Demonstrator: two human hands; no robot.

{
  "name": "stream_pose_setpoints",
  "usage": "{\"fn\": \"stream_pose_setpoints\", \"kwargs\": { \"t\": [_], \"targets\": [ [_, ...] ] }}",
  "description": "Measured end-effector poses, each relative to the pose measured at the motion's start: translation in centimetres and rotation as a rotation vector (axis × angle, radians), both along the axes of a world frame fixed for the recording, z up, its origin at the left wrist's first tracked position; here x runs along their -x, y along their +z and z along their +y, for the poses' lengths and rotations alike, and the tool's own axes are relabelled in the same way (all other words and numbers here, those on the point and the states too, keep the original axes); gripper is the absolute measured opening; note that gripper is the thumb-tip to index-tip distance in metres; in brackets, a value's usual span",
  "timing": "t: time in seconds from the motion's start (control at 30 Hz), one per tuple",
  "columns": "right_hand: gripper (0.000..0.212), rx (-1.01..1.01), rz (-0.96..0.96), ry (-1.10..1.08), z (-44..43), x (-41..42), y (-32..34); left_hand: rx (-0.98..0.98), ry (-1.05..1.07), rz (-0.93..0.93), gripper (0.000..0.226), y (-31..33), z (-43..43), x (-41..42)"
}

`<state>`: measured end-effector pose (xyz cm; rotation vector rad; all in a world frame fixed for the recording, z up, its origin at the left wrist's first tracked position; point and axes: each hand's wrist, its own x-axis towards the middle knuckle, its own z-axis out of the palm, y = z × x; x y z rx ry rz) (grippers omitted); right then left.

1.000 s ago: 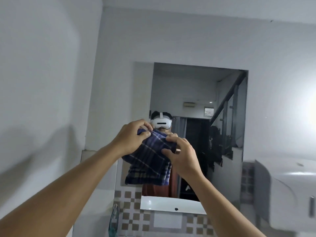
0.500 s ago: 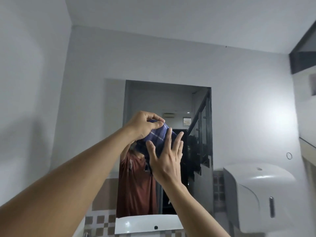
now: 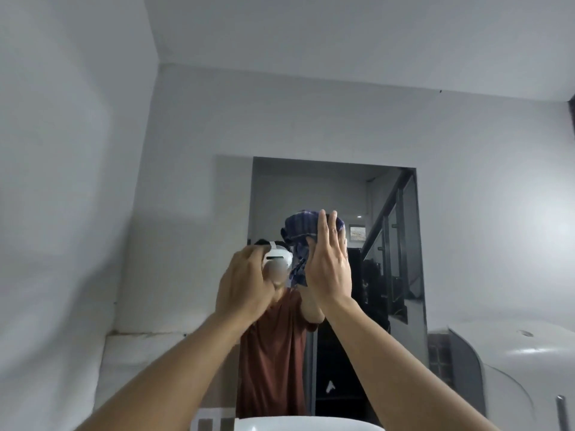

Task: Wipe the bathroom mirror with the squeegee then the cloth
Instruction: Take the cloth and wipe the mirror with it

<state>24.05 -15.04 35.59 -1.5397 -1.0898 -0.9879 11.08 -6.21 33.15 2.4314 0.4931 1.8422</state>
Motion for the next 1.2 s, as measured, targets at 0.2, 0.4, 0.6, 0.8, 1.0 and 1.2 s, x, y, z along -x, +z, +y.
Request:
{"fn": "stream_pose_setpoints", "kwargs": {
  "t": [0.2, 0.4, 0.6, 0.8, 1.0, 1.2],
  "targets": [
    [0.058, 0.0, -0.098, -0.053, 2.0, -1.0, 5.9, -0.31, 0.157, 0.248, 0.098, -6.3, 2.8, -2.6],
    [0.056, 0.013, -0.312, -0.118, 3.7, -1.2, 10.6, -0.423, 0.273, 0.41, 0.126, -7.7, 3.7, -5.0],
    [0.05, 0.078, -0.405, -0.085, 5.8, -1.4, 11.8, -0.405, 0.288, 0.436, 0.133, -8.3, 4.4, -5.9],
    [0.065, 0.182, -0.498, -0.157, 7.6, -1.6, 10.8, -0.403, 0.317, 0.454, 0.132, -8.5, 4.4, -6.0],
    [0.062, 0.246, -0.652, -0.218, 7.9, -1.8, 12.0, -0.405, 0.328, 0.459, 0.134, -8.5, 4.2, -6.0],
    [0.056, 0.228, -0.618, -0.195, 8.2, -1.8, 14.4, -0.393, 0.307, 0.454, 0.134, -8.5, 4.2, -6.0]
  ]
}}
